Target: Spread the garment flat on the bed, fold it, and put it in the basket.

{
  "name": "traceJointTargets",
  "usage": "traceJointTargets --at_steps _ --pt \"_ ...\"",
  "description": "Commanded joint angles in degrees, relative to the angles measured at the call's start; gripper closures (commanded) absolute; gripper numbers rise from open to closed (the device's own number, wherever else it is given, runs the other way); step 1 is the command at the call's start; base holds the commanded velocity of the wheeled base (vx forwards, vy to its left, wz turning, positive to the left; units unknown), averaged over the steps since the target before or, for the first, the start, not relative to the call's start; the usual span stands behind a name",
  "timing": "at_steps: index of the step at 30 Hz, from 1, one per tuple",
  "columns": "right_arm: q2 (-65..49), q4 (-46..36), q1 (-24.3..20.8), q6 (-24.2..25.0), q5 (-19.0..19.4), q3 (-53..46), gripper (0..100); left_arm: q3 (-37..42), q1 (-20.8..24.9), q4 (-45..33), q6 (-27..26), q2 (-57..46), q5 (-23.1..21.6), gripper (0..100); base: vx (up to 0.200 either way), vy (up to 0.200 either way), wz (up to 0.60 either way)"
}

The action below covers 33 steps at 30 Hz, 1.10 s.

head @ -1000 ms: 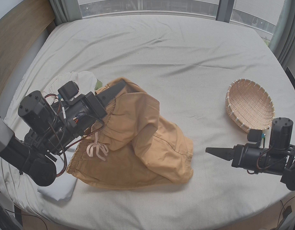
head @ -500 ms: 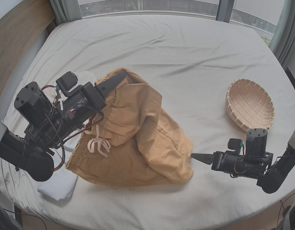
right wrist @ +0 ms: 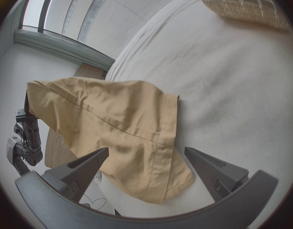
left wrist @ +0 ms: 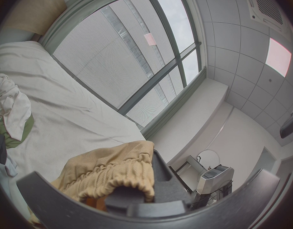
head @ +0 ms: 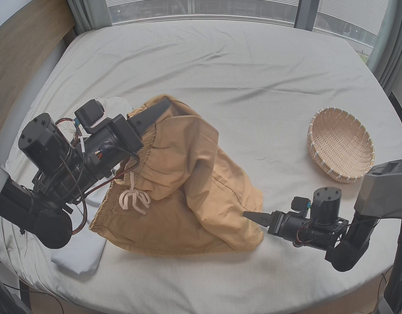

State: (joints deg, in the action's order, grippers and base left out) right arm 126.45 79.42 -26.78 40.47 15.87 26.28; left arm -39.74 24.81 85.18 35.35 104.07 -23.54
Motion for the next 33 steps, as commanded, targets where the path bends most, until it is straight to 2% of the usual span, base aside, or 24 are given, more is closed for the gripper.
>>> traceJointTargets --at_steps 1,7,14,17,21,27,33 --pt "3.54 0.47 -0.81 0.40 0.04 2.19 0 0.37 -0.73 -0.01 -0.28 -0.10 -0.01 100 0.000 0.000 0.00" --pt "4.77 9.17 -0.90 0.22 0.04 3.07 0 1.77 -0.81 0.08 -0.81 -0.10 0.07 100 0.000 0.000 0.00" --pt "1.96 8.91 -0.81 0.66 0.39 1.58 0 1.51 -1.96 0.17 -1.08 0.78 -0.01 100 0.000 0.000 0.00" --pt "0.46 9.00 -1.17 0.92 0.48 0.79 0 1.42 -3.80 0.17 -1.16 2.01 -0.10 100 0.000 0.000 0.00" --pt "-1.38 9.08 -1.96 2.59 1.18 -0.27 0 2.04 -4.77 1.13 -1.16 2.89 -0.28 100 0.000 0.000 0.00" --pt "-3.76 9.08 -3.10 3.74 2.06 -0.97 0 2.04 -4.59 3.07 -1.16 4.47 -0.10 100 0.000 0.000 0.00" --pt "-0.86 9.00 -4.51 3.74 3.11 1.40 0 2.21 -4.15 3.07 -1.16 4.47 0.16 100 0.000 0.000 0.00"
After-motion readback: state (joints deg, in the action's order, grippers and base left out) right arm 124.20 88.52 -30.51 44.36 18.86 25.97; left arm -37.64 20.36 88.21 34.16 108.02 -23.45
